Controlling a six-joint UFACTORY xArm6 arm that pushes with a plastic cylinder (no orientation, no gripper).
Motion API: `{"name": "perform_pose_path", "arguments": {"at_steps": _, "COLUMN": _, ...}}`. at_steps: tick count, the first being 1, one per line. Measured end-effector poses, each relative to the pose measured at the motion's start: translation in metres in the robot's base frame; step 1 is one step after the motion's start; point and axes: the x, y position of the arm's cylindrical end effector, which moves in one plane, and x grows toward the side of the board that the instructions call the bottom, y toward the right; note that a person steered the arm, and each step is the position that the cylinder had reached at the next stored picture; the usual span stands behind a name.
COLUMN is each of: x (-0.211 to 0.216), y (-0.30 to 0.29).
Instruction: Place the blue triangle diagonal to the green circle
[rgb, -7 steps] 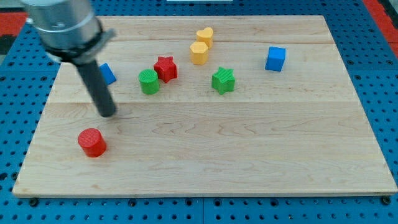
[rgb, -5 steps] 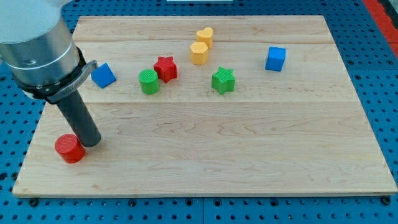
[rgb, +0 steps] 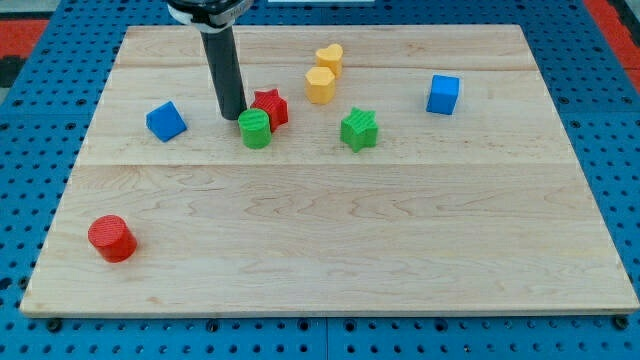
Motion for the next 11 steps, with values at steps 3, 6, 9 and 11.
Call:
{"name": "perform_pose_path", "arguments": {"at_steps": 3, "x": -0.012, "y": -0.081}}
{"name": "perform_pose_path", "arguments": {"at_steps": 6, "x": 0.087, "y": -0.082}}
{"name": "perform_pose_path", "arguments": {"at_steps": 9, "x": 0.025, "y": -0.121}}
{"name": "perform_pose_path", "arguments": {"at_steps": 11, "x": 0.125, "y": -0.102}}
